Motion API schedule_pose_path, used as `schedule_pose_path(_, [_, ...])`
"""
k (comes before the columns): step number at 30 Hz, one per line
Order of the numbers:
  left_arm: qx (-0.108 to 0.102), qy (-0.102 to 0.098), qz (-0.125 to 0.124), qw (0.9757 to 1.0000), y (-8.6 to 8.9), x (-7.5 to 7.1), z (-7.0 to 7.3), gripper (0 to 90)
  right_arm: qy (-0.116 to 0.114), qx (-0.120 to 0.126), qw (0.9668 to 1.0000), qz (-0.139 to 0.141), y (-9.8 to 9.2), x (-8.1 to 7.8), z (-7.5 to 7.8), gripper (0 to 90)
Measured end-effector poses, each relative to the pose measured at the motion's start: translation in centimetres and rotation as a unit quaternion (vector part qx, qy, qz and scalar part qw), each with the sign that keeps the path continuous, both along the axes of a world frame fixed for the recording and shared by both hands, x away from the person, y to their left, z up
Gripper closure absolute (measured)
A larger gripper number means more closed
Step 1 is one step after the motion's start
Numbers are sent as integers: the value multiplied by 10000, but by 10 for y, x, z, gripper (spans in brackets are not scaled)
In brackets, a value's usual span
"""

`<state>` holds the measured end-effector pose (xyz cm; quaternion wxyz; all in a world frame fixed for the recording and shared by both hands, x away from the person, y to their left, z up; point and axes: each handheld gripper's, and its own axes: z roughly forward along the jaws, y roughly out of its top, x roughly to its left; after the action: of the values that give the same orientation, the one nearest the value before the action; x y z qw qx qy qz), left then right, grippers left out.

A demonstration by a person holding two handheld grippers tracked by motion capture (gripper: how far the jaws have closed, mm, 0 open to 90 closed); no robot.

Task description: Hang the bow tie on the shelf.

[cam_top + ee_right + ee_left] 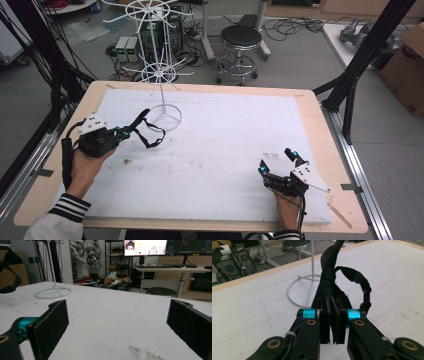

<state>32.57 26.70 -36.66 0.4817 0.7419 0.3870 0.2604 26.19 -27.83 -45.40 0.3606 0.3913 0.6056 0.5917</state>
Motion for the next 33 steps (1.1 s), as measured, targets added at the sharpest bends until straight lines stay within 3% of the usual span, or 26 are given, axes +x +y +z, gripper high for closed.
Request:
schedule_pose_path(6, [-69,-229,19,9997,-2,-7,12,859,2,-9,10000,-1,0,0,0,29])
schedule_pose_path(15, [-405,-422,-44,9983,0,-11,28,859,3,-4,10000,5,0,0,0,29])
schedule_pose_path(22, [-499,-526,-75,9973,-2,-10,41,859,4,-9,10000,3,0,0,0,29])
schedule_pose_path(29, [-808,-648,-101,9946,-4,-7,57,859,12,-4,10000,6,0,0,0,29])
schedule_pose_path(33, [-821,-734,-81,9939,-6,-3,64,859,2,-11,10000,6,0,0,0,29])
